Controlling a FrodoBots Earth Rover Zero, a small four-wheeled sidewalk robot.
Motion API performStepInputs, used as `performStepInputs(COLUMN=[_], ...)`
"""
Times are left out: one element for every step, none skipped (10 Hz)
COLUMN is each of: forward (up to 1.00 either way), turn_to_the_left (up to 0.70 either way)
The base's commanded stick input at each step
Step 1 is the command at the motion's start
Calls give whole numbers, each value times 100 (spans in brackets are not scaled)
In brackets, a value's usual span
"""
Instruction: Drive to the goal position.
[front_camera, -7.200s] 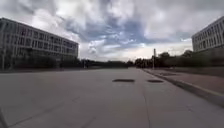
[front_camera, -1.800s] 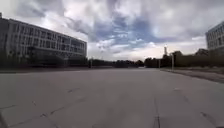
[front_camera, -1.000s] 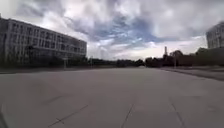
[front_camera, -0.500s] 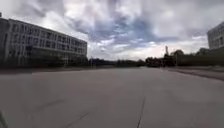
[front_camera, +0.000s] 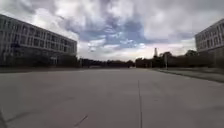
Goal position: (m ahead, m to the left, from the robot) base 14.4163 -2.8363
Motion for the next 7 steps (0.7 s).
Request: performStepInputs(forward=[100, 100, 100, 100, 100, 100, 100], turn_to_the_left=[-37, -1, 0, 0, 0, 0, 0])
